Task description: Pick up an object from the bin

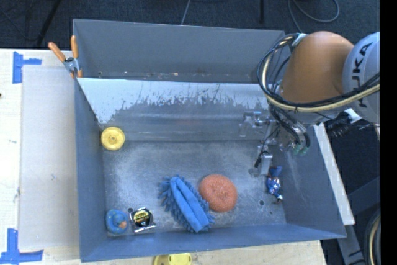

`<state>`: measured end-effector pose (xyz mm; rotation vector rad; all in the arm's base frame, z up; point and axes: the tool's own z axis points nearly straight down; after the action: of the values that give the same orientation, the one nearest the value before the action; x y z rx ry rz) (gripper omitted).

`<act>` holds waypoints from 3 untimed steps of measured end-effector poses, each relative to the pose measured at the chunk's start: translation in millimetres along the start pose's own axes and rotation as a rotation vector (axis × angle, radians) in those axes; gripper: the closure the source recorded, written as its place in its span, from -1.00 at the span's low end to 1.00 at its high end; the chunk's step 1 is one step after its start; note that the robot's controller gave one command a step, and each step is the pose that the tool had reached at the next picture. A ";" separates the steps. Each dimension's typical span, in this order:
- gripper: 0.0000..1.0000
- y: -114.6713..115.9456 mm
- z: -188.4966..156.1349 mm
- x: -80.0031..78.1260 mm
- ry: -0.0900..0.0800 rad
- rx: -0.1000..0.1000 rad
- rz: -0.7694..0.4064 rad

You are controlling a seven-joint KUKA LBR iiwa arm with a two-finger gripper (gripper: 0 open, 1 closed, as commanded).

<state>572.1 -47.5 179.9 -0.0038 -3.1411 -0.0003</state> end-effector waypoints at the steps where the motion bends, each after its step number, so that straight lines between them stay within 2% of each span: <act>1: -1.00 23.5 54.8 6.1 -0.006 0.001 -0.053; 2: -1.00 47.0 108.3 44.3 -0.001 0.000 -0.050; 3: 1.00 61.0 108.7 73.3 0.007 0.001 0.096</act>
Offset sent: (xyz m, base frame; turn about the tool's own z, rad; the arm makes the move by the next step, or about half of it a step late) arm -0.0464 0.0493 -0.1099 -0.0496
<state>498.9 13.6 71.3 -0.1536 -3.1300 0.0011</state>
